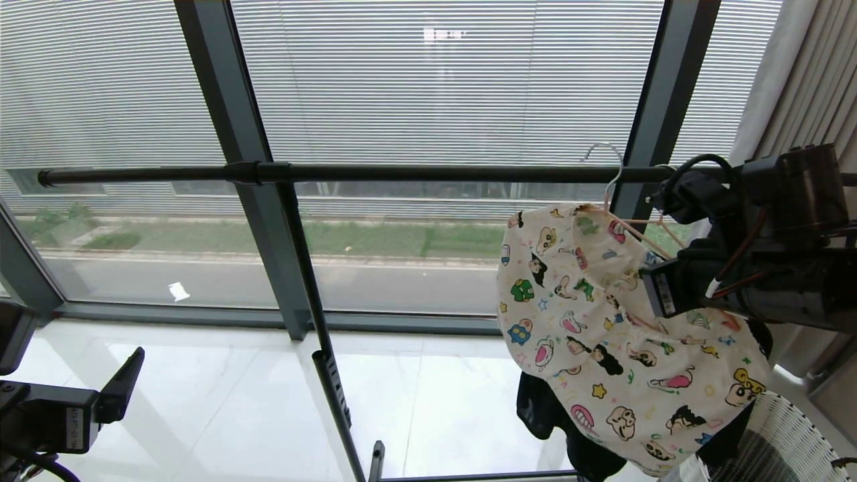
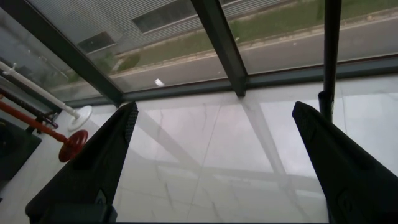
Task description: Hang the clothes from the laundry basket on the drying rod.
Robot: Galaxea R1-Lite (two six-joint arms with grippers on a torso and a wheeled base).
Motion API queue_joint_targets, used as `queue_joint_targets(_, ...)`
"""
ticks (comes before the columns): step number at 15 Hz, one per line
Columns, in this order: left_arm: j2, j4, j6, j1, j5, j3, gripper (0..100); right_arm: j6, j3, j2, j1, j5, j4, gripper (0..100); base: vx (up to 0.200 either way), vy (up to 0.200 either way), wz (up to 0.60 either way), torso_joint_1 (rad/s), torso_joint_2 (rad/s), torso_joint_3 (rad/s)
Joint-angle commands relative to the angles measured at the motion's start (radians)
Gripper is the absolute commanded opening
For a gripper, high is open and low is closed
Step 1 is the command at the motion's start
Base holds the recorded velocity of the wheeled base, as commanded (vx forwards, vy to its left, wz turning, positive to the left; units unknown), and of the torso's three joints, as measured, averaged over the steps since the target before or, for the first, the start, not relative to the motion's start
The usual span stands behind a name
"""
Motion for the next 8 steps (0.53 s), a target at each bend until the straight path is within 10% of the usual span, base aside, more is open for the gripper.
queue_joint_targets(1, 0.002, -0.002, -0.001, -0.003, 0.0, 0.0, 100, 0.0, 0.001, 0.003, 0.001, 0.0, 0.0, 0, 0.0, 0.0, 0.0, 0.0, 0.0, 0.0)
queue_joint_targets(8, 0.002, -0.002, -0.001, -0.013, -0.001, -0.005, 100, 0.003, -0.077, 0.13, -0.018, 0.003, -0.019, 0, 0.0, 0.0, 0.0, 0.0, 0.0, 0.0)
